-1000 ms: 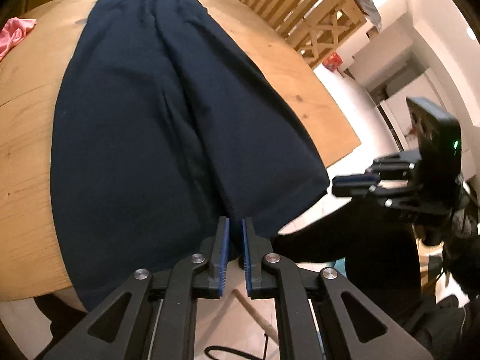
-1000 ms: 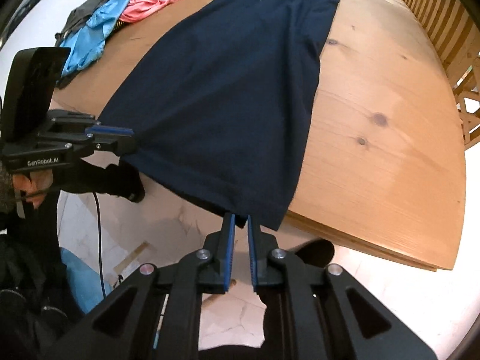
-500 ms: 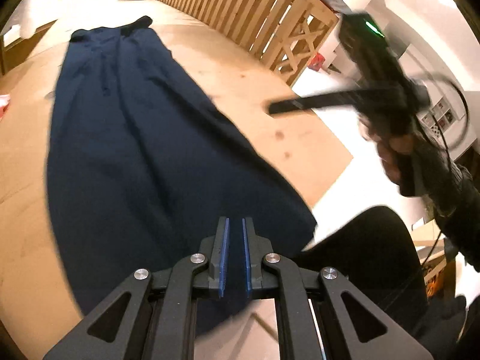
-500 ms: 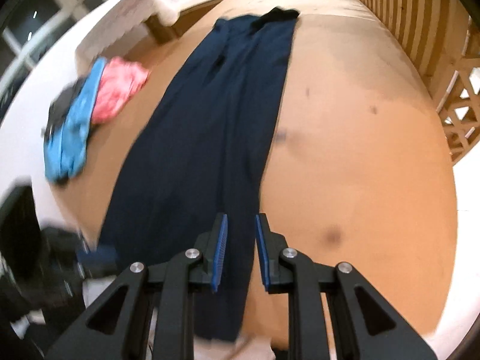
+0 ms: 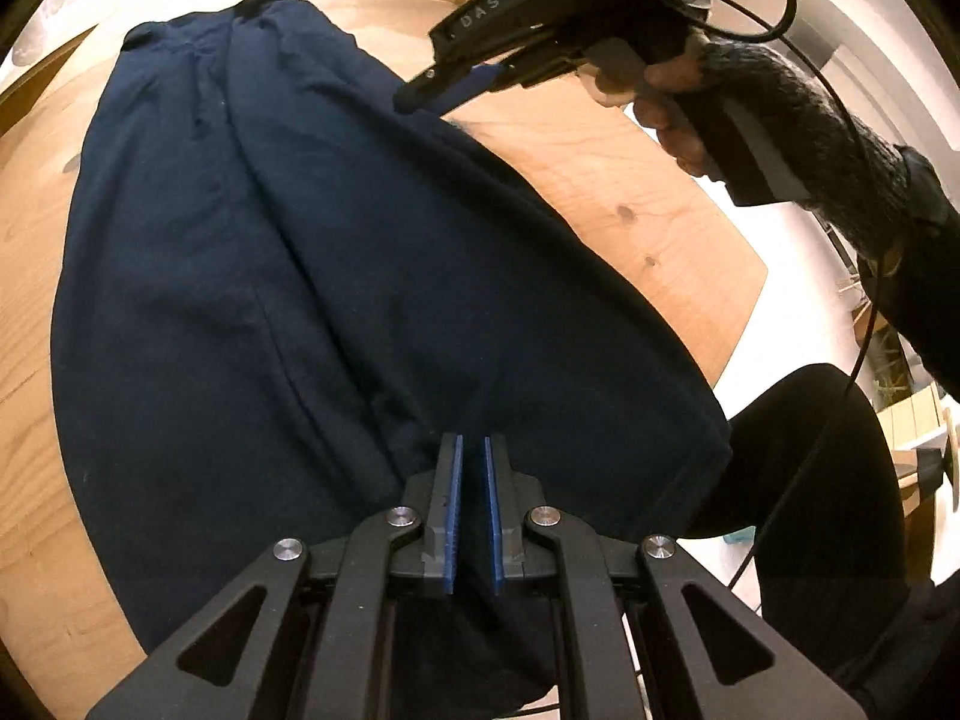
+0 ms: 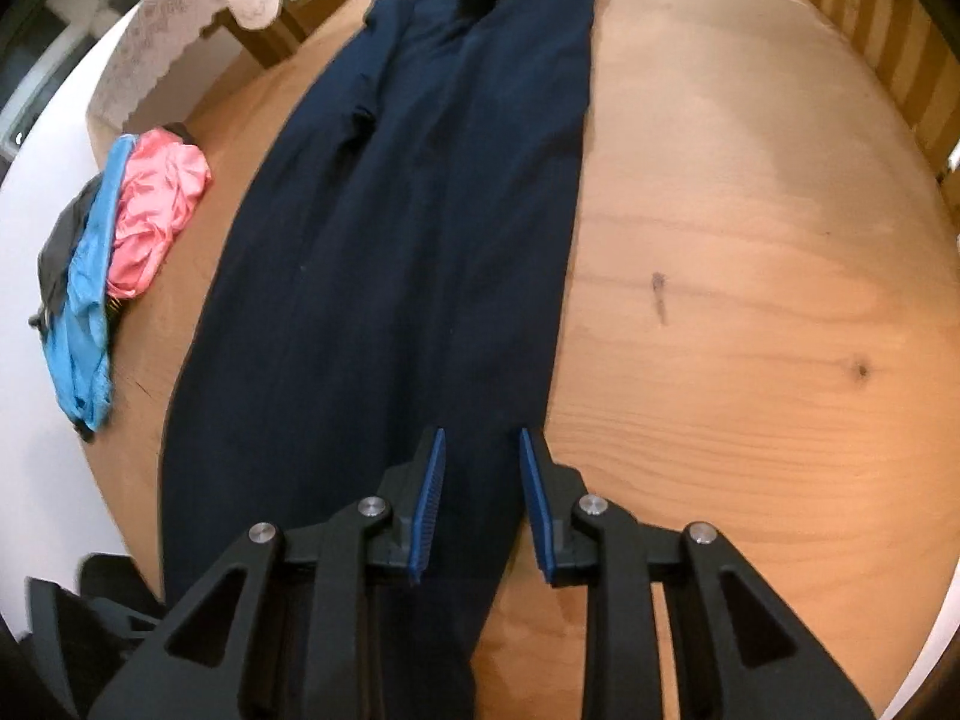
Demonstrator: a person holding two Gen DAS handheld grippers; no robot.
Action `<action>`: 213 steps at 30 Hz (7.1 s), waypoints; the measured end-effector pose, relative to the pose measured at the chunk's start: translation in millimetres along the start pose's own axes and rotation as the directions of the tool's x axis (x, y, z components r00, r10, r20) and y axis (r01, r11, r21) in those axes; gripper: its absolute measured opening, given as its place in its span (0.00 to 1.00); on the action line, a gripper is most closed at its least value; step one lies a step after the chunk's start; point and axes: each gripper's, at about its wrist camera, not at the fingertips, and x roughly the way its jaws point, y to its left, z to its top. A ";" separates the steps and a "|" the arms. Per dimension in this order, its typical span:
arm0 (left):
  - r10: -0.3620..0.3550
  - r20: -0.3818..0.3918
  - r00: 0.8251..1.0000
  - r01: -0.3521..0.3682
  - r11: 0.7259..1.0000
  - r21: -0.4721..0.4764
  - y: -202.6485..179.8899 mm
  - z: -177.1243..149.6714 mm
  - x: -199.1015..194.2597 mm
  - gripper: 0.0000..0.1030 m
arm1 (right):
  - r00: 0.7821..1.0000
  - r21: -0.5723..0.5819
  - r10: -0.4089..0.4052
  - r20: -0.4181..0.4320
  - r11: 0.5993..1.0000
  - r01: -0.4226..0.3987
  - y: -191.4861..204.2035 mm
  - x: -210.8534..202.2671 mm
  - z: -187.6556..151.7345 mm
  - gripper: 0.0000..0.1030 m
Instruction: Fold clothes
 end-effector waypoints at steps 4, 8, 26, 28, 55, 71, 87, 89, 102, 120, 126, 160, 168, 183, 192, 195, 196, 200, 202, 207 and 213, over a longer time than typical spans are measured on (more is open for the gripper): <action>-0.003 0.005 1.000 0.003 1.000 0.004 -1.4 1.0 2.6 0.07 | 0.999 -0.021 0.024 -0.031 0.999 -0.024 0.4 0.3 2.7 0.04; -0.003 0.015 1.000 0.003 1.000 0.005 -3.9 -0.6 -0.7 0.06 | 0.989 -0.113 -0.145 -0.020 0.983 0.141 0.7 -6.0 1.0 0.04; -0.023 0.007 1.000 0.023 0.999 0.047 -7.3 -2.5 -1.8 0.10 | 0.967 -0.155 -0.250 0.041 0.955 0.254 -9.6 14.9 81.8 0.01; -0.037 0.006 0.999 0.037 0.998 0.041 -6.0 -0.7 -2.4 0.09 | 0.976 -0.093 -0.207 0.072 0.973 0.213 -22.6 4.9 96.8 0.01; 0.012 0.150 0.989 -0.021 0.998 0.056 176.5 290.6 46.3 0.00 | 0.990 -0.106 -0.005 0.141 0.994 0.020 -51.8 26.0 217.3 0.00; -0.027 0.186 0.982 0.011 0.996 0.086 188.6 364.6 79.6 0.03 | 0.988 -0.062 -0.012 0.154 0.998 0.021 -69.9 40.4 273.2 0.01; 0.150 0.160 0.976 -0.156 0.988 0.022 212.7 420.1 116.4 0.08 | 0.976 0.040 0.011 0.218 0.999 -0.020 -102.2 40.7 322.7 0.04; 0.167 0.134 0.977 -0.167 0.986 -0.008 223.4 415.9 119.1 0.07 | 0.983 0.046 -0.018 0.182 0.999 0.010 -106.2 50.7 330.3 0.04; -0.004 0.018 1.000 0.001 0.986 0.169 142.1 354.7 137.4 0.07 | 0.990 0.061 -0.011 0.138 0.998 0.003 -114.5 63.4 353.2 0.01; 0.064 0.246 0.967 -0.091 0.991 0.098 209.3 463.8 137.0 0.07 | 0.986 0.067 0.006 0.166 0.998 -0.018 -113.4 29.8 276.4 0.11; 0.117 0.173 0.978 -0.142 0.979 0.144 204.1 489.6 172.6 0.20 | 0.988 0.038 -0.047 0.146 0.998 0.042 -110.4 30.0 271.7 0.22; 0.164 0.131 0.978 -0.156 0.985 -0.068 255.9 508.3 153.1 0.00 | 0.988 0.031 -0.086 0.130 0.996 0.082 -108.9 19.5 263.4 0.02; 0.119 0.196 0.973 -0.099 0.989 -0.108 302.2 445.0 48.3 0.05 | 0.961 0.008 -0.249 0.118 0.968 0.250 -96.6 16.2 263.0 0.02; 0.083 0.106 0.991 -0.071 0.991 -0.117 328.8 362.3 62.9 0.05 | 0.975 -0.076 -0.188 0.116 0.977 0.198 -11.7 22.0 251.0 0.05; 0.004 0.145 0.989 0.013 0.994 -0.112 306.7 297.8 27.9 0.09 | 0.975 -0.064 0.154 0.159 0.987 -0.146 59.6 45.2 336.3 0.36; -0.015 0.120 0.993 0.025 0.996 -0.086 300.2 285.1 31.8 0.09 | 0.991 -0.072 0.104 0.081 0.993 -0.098 80.6 79.9 354.6 0.36; -0.017 0.115 0.993 0.027 0.996 -0.079 299.4 283.1 33.6 0.09 | 0.995 -0.082 0.078 0.067 0.994 -0.072 84.7 86.4 356.0 0.36; -0.026 0.124 0.992 0.038 0.994 -0.100 307.9 284.4 36.9 0.09 | 0.997 -0.090 0.059 0.058 0.995 -0.054 87.8 96.1 362.5 0.27; -0.021 0.135 0.991 0.036 0.994 -0.107 312.2 286.2 36.9 0.09 | 0.992 -0.073 0.115 0.059 0.991 -0.110 90.2 92.6 364.4 0.06; -0.010 0.173 0.985 0.030 0.993 -0.114 319.2 299.3 32.6 0.09 | 0.984 -0.099 0.141 0.110 0.987 -0.130 84.3 66.8 358.9 0.06; -0.017 0.155 0.988 0.029 0.996 -0.079 308.9 314.7 50.6 0.09 | 0.999 -0.036 0.014 0.040 0.999 -0.013 65.7 86.0 359.6 0.17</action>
